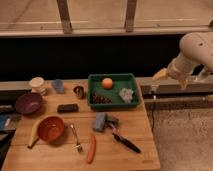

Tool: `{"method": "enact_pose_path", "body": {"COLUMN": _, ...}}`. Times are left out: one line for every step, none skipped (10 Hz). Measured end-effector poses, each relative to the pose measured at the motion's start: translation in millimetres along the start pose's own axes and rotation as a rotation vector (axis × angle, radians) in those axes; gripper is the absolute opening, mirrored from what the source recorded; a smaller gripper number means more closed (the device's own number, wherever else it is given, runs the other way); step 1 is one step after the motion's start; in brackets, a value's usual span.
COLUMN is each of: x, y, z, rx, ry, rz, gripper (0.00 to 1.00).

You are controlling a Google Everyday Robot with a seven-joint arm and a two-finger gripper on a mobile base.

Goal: Wipe tray with towel

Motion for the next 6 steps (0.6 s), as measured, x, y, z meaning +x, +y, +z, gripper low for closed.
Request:
{"method": "enact_pose_path", "body": {"x": -1, "y": 18, "z": -1, "rx": -0.018, "ry": -0.004, "rz": -0.048, "gripper": 0.8}}
{"method": "enact_pose_path", "body": {"x": -1, "y": 36, "z": 0, "rx": -0.035, "ry": -0.014, "rz": -0.096, "gripper": 0.8}}
{"method": "enact_pose_path", "body": {"x": 4, "y": 66, "z": 0, "rx": -0.077, "ry": -0.042, "rz": -0.173, "gripper": 0.8}}
{"method": "enact_pose_path", "body": {"x": 12, "y": 86, "z": 0, "rx": -0.122, "ry": -0.082, "rz": -0.232, "gripper": 0.8}}
{"method": "enact_pose_path", "body": {"x": 20, "y": 98, "z": 0, "rx": -0.15, "ry": -0.112, "rz": -0.27, "gripper": 0.8}}
{"method": "enact_pose_path", "body": {"x": 29, "y": 114, "z": -2, "rx": -0.183, "ry": -0.144, "rz": -0.316, "gripper": 0.8}}
